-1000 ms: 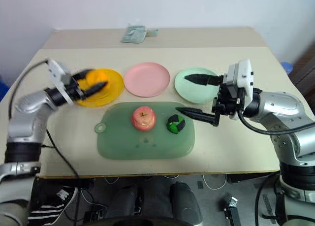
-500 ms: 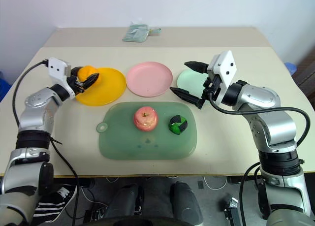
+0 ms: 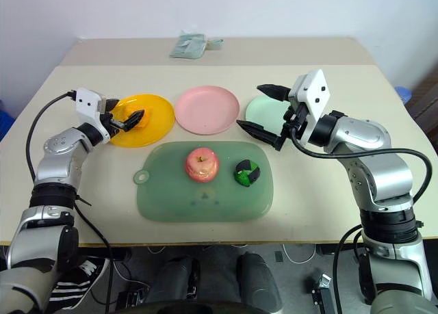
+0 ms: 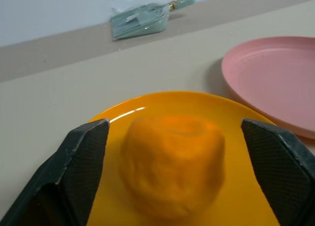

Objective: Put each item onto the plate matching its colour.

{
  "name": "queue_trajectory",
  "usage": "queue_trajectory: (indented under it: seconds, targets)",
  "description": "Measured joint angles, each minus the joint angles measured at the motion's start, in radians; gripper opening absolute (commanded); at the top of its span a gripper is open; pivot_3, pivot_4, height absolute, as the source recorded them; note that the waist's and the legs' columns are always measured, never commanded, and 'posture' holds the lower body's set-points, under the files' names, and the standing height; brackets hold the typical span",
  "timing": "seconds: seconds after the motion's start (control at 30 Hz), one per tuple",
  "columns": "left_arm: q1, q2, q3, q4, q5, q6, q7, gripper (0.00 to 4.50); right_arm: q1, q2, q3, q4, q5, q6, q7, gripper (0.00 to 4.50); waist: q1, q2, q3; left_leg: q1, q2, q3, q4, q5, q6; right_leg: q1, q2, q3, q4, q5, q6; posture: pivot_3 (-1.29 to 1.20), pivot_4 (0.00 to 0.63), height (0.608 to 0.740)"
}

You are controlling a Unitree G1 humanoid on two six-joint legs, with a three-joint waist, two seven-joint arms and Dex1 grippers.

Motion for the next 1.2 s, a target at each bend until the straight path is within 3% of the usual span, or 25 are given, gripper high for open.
queue_trajectory:
  seconds: [0.37, 0.57, 0.83, 1.2]
  targets:
    - [0.022, 0.014, 0.008, -0.225, -0.171, 0.11, -0.229, 4.43, 0.002, -0.001, -0.01, -0.003, 0.005, 0.0, 0.013, 4.5, -0.002, 0.0, 0.0, 0.0, 0.0, 0.0, 0.0, 0.0, 0.0, 0.0, 0.0, 0.0, 0.0, 0.0, 0.0, 0.0, 0.15, 0.74]
    - [0.119, 0.052, -0.009, -0.376, -0.267, 0.229, -0.413, 4.43, 0.009, -0.002, -0.016, -0.005, 0.011, 0.001, 0.024, 4.5, -0.003, 0.0, 0.0, 0.001, 0.001, 0.0, 0.0, 0.0, 0.0, 0.0, 0.001, 0.0, 0.001, 0.0, 0.0, 0.0, 0.15, 0.74]
    - [0.179, 0.079, -0.135, -0.456, -0.245, 0.233, -0.571, 4.43, 0.12, -0.099, -0.019, -0.119, 0.122, 0.036, 0.189, 4.5, 0.0, 0.0, 0.0, 0.001, 0.0, -0.001, 0.0, 0.0, 0.0, 0.002, 0.001, 0.0, -0.001, 0.0, 0.0, 0.0, 0.15, 0.74]
    - [0.199, 0.002, -0.255, -0.465, -0.161, 0.104, -0.617, 4.43, 0.141, -0.113, -0.025, -0.129, 0.141, 0.048, 0.189, 4.5, -0.002, 0.0, 0.0, 0.004, 0.0, -0.001, 0.0, 0.0, 0.0, 0.003, 0.002, 0.001, 0.0, 0.0, -0.001, 0.0, 0.15, 0.74]
